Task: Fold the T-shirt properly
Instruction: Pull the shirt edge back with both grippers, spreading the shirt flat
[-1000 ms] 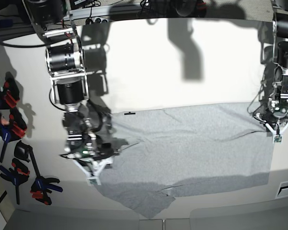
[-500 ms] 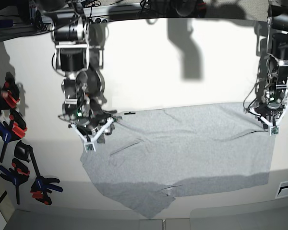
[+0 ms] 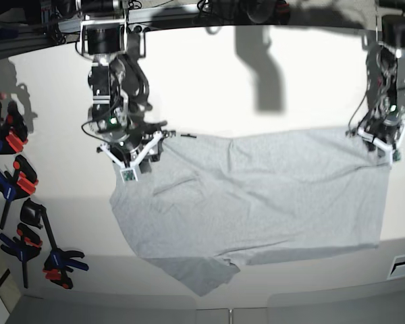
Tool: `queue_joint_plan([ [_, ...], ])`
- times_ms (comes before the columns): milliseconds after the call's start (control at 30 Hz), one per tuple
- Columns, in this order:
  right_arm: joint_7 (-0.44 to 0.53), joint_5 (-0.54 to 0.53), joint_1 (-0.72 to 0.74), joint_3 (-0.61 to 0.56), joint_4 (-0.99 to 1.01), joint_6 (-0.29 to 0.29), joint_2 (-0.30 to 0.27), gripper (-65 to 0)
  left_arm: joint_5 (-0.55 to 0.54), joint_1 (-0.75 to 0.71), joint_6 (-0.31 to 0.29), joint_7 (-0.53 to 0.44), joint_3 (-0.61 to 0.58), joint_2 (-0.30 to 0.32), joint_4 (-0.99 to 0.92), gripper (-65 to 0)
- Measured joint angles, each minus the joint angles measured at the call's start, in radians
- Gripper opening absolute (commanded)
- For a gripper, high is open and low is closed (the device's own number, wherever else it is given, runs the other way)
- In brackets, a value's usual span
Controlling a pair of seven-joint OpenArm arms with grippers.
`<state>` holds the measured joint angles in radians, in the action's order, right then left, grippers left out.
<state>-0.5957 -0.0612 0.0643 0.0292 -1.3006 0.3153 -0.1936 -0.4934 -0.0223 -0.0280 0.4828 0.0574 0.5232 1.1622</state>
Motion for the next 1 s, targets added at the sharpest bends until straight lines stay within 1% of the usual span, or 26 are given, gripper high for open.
queue_joint_plan([
  [100, -0.012, -0.011, -0.052, 0.053, -0.043, 0.005, 0.0, -39.0, 0.005, -0.103, 0.002, 0.033, 0.075, 0.0, 0.092, -48.6],
  [200, -0.036, -0.011, -0.104, 0.092, -0.089, 0.011, 0.001, -39.0, 0.005, -0.203, 0.008, 0.062, 0.121, -0.003, 0.189, -48.6],
  [267, -0.032, -0.011, -0.149, 0.112, -0.13, 0.011, 0.001, -39.0, 0.012, -0.26, 0.016, 0.097, 0.132, -0.003, 0.256, -48.6],
  [333, -0.031, -0.011, -0.198, 0.126, -0.178, 0.011, 0.0, -39.0, 0.021, -0.316, 0.02, 0.109, 0.133, -0.005, 0.32, -48.6],
  [467, -0.054, -0.011, -0.3, 0.152, -0.274, 0.011, 0.0, -39.0, 0.024, -0.418, 0.019, 0.146, 0.132, -0.005, 0.428, -48.6],
  [567, -0.048, -0.013, -0.378, 0.176, -0.33, 0.011, 0.0, -39.0, 0.027, -0.481, 0.019, 0.143, 0.133, -0.011, 0.475, -48.6],
  [700, -0.053, -0.022, -0.462, 0.208, -0.392, 0.011, 0.0, -39.0, 0.149, -0.534, 0.025, 0.115, 0.134, -0.061, 0.51, -48.6],
  [800, -0.066, -0.019, -0.516, 0.217, -0.438, 0.01, -0.001, -39.0, 0.187, -0.555, 0.027, 0.089, 0.137, -0.086, 0.513, -48.6],
  [867, -0.084, -0.018, -0.544, 0.218, -0.467, 0.01, 0.0, -39.0, 0.187, -0.565, 0.028, 0.078, 0.14, -0.102, 0.516, -48.6],
  [1000, -0.102, -0.018, -0.593, 0.218, -0.51, 0.007, 0.0, -39.0, 0.185, -0.59, 0.028, 0.064, 0.14, -0.108, 0.523, -48.6],
])
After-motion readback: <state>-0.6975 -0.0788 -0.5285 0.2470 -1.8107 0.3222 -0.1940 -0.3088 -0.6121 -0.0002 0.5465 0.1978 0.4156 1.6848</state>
